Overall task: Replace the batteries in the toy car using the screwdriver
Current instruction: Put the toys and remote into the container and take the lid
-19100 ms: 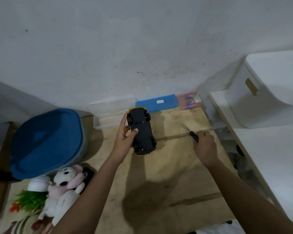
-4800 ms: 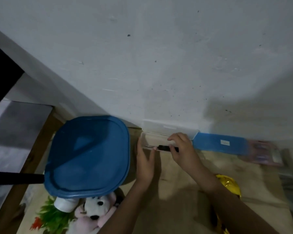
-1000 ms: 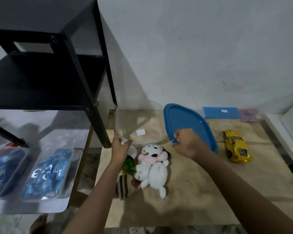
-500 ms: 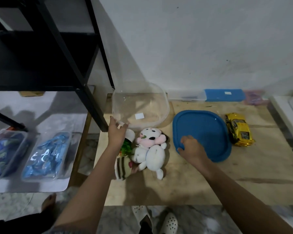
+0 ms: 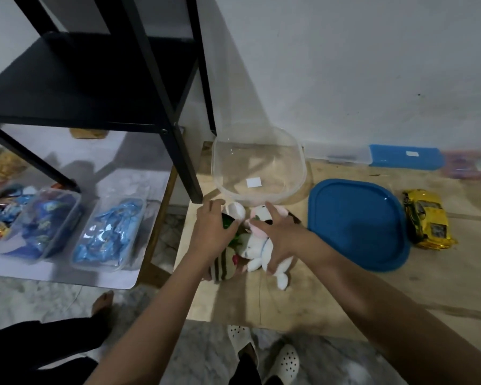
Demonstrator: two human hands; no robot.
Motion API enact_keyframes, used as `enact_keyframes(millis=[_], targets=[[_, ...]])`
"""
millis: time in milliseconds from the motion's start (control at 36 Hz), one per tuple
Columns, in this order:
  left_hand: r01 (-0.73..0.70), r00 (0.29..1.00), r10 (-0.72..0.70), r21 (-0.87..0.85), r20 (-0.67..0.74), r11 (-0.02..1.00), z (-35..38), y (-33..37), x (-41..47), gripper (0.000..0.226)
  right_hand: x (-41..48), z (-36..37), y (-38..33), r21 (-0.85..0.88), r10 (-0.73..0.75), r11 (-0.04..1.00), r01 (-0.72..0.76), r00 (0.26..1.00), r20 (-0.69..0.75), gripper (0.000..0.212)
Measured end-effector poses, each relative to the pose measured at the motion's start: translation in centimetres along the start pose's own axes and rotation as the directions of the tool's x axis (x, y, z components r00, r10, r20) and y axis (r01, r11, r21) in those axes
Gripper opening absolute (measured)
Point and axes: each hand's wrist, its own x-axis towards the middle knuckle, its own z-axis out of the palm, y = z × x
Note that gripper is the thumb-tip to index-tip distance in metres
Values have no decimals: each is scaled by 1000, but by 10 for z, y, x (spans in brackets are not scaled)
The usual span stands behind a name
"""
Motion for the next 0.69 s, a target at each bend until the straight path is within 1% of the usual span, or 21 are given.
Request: enact_keyframes(millis=[56,139,194,250,361,417,472,583,694], targets=[[-26,1000,26,63,5,998,1,-9,-15,52,3,-1,-6,17,7,1000,-7,1000,16,121],[-60,998,61,151,-4,987,5,-26,-39,50,4,3,-16,54,28,998,-24,997,-73,102],[-68,997,70,168,-7,983,7,-34,-53,58,4,5,-21,50,55,998,-49,992,-117,97],[-55,998,58,150,-14,987,10,-39,-65,63,5,6,-23,41,77,997,-73,989,-123,96],[-117,993,113,213,33,970,21,-51,-80,78,10,8,-24,37,96,995,-92,986,-133,91],[-84,995,71,221,66,972,22,-54,-85,89,9,10,-24,29,86,996,-83,981,-175,87],[-48,995,28,216,93,975,23,-54,-87,94,7,11,-24,0,66,998,-68,972,-224,82],[-6,996,-17,243,93,970,24,-50,-85,82,1,12,-23,-32,36,998,-47,961,-274,80],[52,998,-58,235,17,971,25,-46,-88,74,-12,9,-17,-8,29,999,-34,948,-318,80]])
